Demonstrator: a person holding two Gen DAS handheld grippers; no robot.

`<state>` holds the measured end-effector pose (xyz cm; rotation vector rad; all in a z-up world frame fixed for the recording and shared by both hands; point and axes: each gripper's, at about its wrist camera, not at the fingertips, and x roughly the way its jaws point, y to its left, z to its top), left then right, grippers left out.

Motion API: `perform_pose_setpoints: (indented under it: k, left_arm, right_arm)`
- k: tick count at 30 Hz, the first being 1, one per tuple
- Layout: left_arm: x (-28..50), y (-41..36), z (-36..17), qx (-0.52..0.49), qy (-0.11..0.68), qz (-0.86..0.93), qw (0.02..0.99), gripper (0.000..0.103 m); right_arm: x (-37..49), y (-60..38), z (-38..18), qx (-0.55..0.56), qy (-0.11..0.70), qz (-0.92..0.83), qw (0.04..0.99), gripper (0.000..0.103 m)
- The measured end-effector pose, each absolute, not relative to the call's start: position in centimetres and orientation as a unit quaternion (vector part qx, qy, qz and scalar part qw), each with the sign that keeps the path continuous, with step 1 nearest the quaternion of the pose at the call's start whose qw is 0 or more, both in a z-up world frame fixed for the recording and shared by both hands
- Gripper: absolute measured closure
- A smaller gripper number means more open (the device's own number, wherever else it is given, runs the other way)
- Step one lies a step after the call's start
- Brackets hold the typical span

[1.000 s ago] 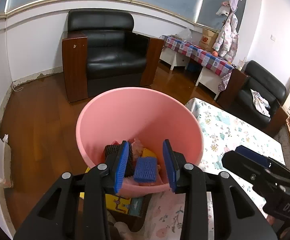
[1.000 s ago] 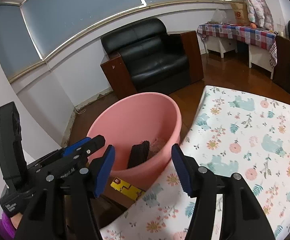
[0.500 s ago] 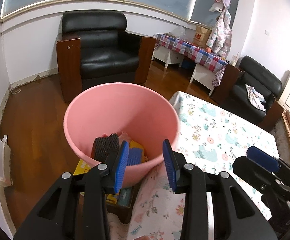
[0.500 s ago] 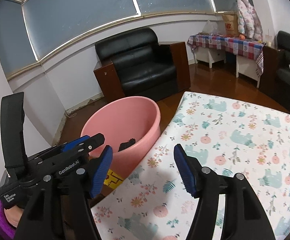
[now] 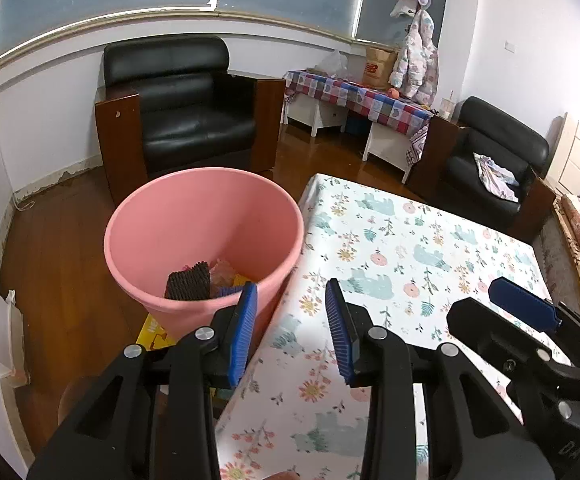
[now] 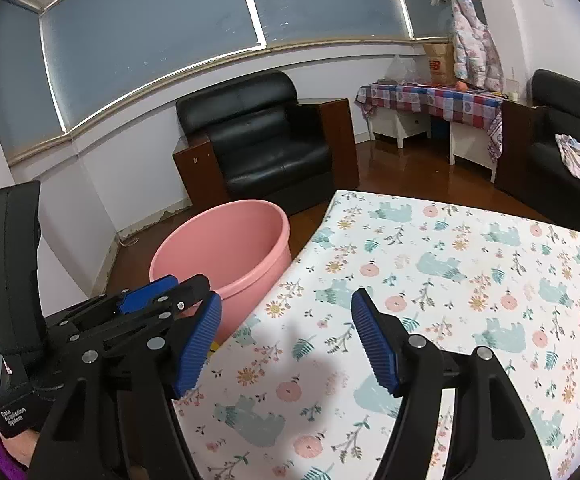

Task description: Collect trash

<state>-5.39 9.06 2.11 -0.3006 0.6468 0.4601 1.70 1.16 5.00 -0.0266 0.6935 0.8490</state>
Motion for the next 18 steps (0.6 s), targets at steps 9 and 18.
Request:
perform_pose_setpoints:
  k: [9,18]
  left_arm:
    - [-5.4,6.8,2.1,-0.134,0.314,0.211,0.916,0.067]
    - [-5.4,5.3,2.2,-0.124,0.309,0.205,0.92,0.067]
  right_arm:
    - [1.5,-1.4,5.1,-0.011,0.327,0.381,0.865,0.036]
    - [1.3,-3.3,5.1,-0.008,0.323,0.364,0.874,0.036]
